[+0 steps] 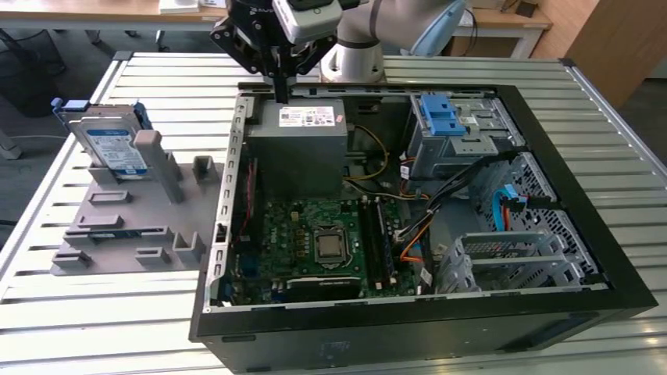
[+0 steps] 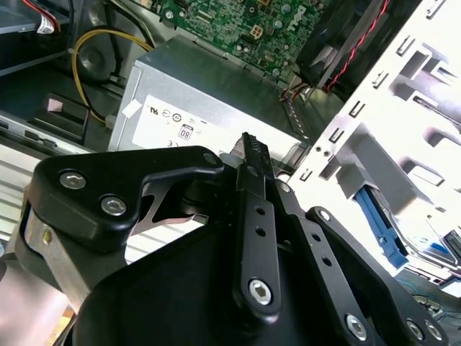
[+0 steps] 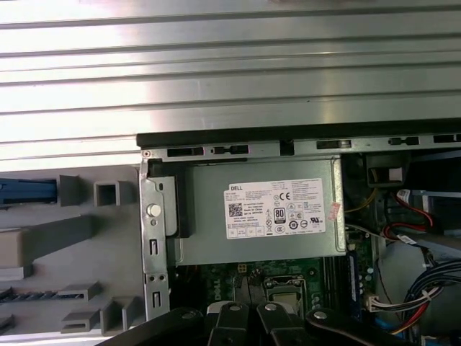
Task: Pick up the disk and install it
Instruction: 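Reach for the disk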
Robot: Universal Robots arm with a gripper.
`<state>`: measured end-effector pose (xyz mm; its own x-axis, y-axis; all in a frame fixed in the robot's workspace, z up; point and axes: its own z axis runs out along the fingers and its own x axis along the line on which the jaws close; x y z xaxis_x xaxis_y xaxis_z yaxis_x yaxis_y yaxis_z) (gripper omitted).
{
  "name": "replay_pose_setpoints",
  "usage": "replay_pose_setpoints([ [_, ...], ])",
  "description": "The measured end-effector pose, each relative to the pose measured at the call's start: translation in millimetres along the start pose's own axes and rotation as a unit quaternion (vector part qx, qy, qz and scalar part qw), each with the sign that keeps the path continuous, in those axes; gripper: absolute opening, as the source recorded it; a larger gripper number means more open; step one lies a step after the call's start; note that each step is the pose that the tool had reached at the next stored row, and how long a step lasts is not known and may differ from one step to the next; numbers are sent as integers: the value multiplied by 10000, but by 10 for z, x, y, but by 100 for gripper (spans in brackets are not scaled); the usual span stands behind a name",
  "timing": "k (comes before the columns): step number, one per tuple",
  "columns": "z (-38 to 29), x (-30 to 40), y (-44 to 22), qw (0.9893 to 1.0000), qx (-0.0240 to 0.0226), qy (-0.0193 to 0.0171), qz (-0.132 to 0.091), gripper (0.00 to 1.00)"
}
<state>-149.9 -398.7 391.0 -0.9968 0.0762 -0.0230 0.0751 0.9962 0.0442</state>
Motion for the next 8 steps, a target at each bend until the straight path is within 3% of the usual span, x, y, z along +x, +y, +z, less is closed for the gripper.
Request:
replay_pose_setpoints([
  [8,2,19,-1,10000,0,0,0,11],
])
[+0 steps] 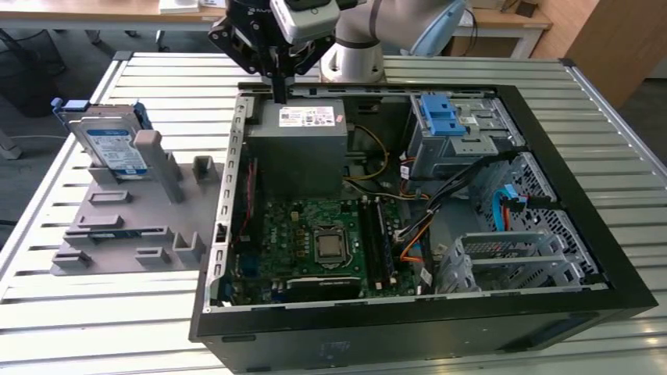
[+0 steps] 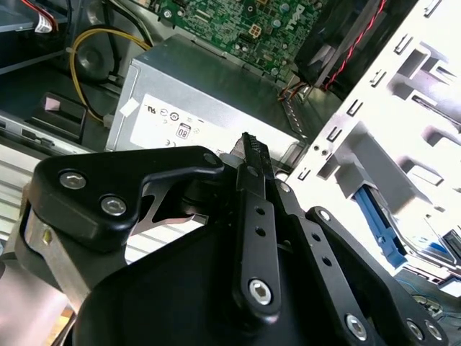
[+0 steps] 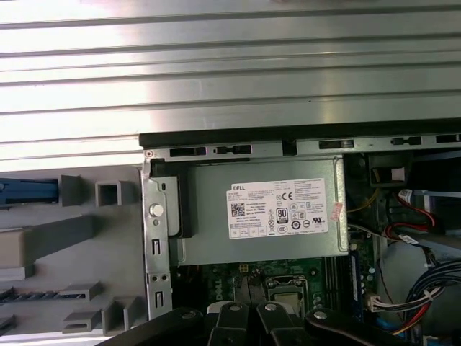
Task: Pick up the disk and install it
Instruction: 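Reach for the disk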
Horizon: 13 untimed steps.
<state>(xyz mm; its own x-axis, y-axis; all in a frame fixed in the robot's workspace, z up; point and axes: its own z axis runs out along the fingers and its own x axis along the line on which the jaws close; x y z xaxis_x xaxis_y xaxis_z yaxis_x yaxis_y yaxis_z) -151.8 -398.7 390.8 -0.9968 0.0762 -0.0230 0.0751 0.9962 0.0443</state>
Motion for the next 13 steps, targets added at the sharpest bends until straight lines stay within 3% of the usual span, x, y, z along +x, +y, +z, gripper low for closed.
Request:
replay_pose_setpoints([
  [13,4,32,-1,10000,0,1,0,11],
])
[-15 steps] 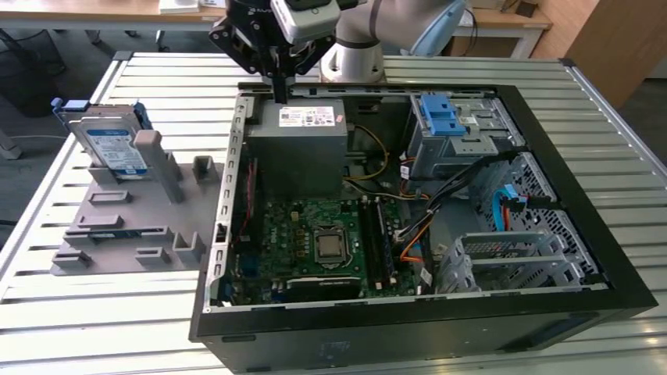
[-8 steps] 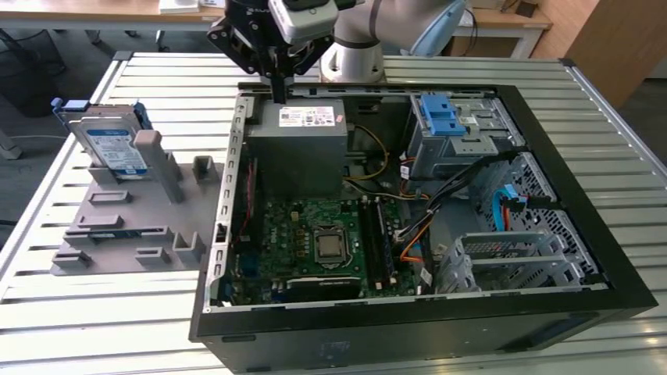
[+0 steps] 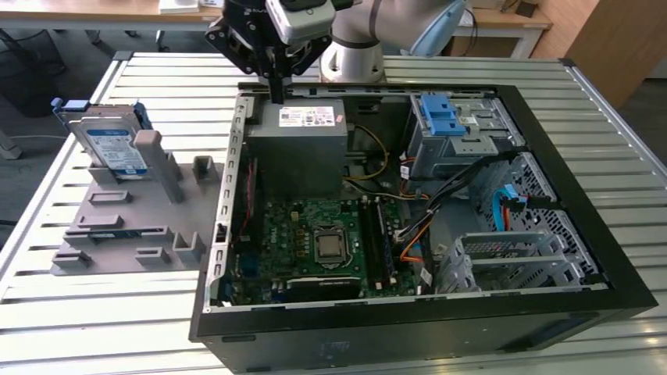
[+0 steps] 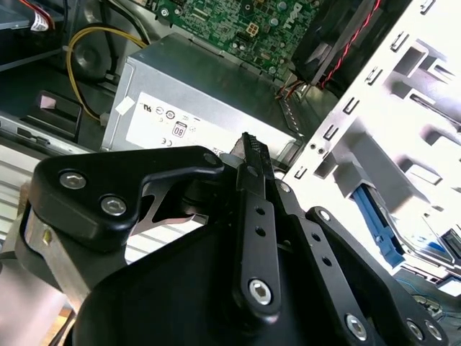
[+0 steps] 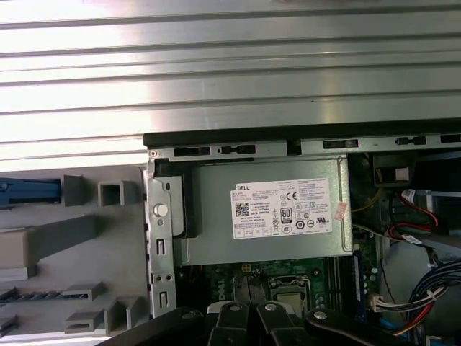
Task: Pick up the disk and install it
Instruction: 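Reach for the disk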
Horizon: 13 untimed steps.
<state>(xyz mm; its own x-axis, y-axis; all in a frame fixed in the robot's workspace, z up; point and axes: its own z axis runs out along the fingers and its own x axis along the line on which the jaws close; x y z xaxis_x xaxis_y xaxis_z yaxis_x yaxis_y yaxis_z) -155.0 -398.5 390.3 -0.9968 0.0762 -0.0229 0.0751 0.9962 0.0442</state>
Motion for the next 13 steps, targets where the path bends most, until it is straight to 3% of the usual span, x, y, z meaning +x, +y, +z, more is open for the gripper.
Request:
replay_pose_setpoints([
  [7,2,18,-1,10000,0,2,0,11],
  [8,7,47,-3,10000,0,3,0,11],
  [9,22,101,-5,10000,2,29,1,11],
  [13,23,108,-5,10000,3,33,2,11],
])
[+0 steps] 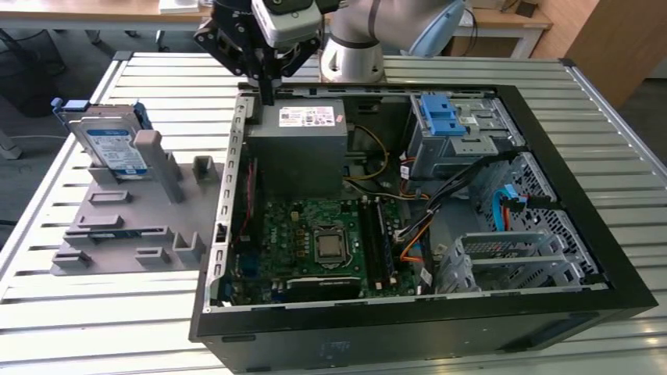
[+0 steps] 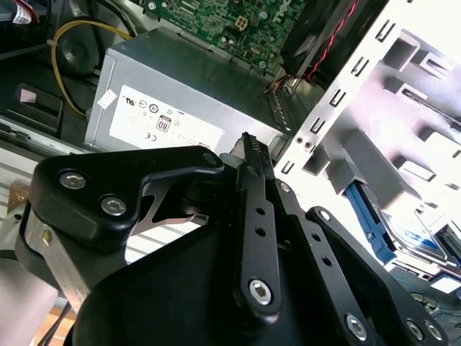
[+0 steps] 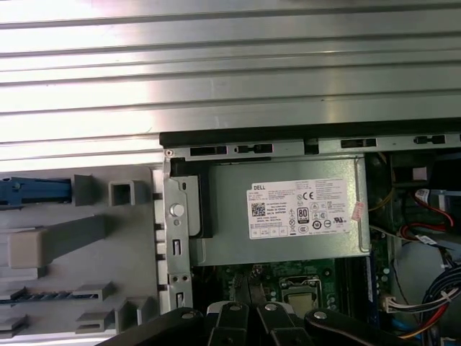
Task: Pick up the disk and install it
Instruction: 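Reach for the disk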
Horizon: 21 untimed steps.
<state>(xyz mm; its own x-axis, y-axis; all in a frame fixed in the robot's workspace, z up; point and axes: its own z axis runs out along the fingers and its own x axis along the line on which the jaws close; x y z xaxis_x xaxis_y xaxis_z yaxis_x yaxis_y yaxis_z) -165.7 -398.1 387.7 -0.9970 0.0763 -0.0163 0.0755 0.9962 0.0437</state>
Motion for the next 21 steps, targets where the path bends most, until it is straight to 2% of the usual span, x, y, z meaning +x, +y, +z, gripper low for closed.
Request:
replay_pose_setpoints([
  [21,8,85,32,10000,1,19,0,11],
])
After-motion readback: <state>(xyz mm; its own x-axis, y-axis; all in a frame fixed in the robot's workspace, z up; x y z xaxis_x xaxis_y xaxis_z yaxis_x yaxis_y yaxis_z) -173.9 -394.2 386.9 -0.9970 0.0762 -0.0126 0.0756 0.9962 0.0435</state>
